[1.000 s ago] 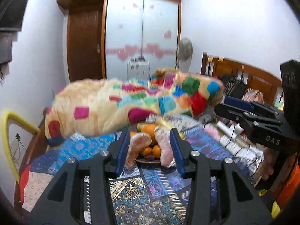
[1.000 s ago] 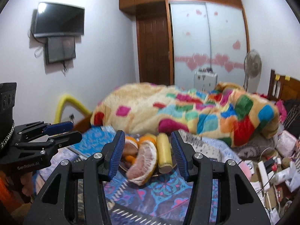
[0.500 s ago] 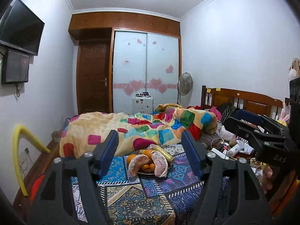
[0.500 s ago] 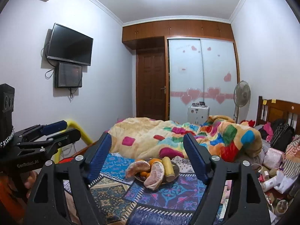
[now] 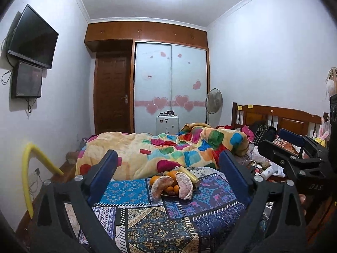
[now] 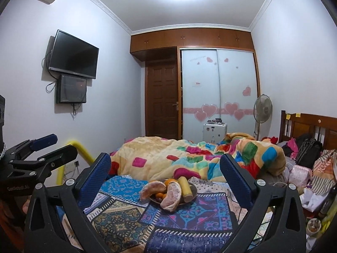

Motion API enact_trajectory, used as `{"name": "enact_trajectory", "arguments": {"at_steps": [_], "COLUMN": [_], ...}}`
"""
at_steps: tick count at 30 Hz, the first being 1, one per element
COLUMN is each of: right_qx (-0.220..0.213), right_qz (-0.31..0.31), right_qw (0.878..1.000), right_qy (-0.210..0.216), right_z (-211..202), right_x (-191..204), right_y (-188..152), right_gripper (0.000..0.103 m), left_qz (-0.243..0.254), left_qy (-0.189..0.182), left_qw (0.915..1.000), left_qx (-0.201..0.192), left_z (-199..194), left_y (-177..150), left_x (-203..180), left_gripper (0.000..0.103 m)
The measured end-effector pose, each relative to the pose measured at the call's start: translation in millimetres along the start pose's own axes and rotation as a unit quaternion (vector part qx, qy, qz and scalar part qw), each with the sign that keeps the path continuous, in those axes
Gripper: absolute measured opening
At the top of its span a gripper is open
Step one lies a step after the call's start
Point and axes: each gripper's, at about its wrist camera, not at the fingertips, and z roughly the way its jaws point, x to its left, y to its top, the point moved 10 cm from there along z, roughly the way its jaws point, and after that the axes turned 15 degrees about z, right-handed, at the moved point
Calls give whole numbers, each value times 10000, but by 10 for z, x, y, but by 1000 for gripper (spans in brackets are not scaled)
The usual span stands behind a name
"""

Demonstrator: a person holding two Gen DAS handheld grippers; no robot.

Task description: Organize fruits

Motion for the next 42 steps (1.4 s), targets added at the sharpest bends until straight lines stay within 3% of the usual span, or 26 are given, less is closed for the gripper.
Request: {"name": "enact_trajectory", "arguments": {"at_steps": [42], "right_qx": [-46], "right_qz": [39], "right_qw": [10000], "right_qy": [-13], "right_z": [-109], "right_x": [-1], "right_y": [-19], "right_gripper": [103], "left_qz": [-50], "left_qy": [-21], "left_qw": [9999], "left_qx": [133], "left_z": [25], "left_y": [-62], "left_x": [-29], "left_gripper": [103]}}
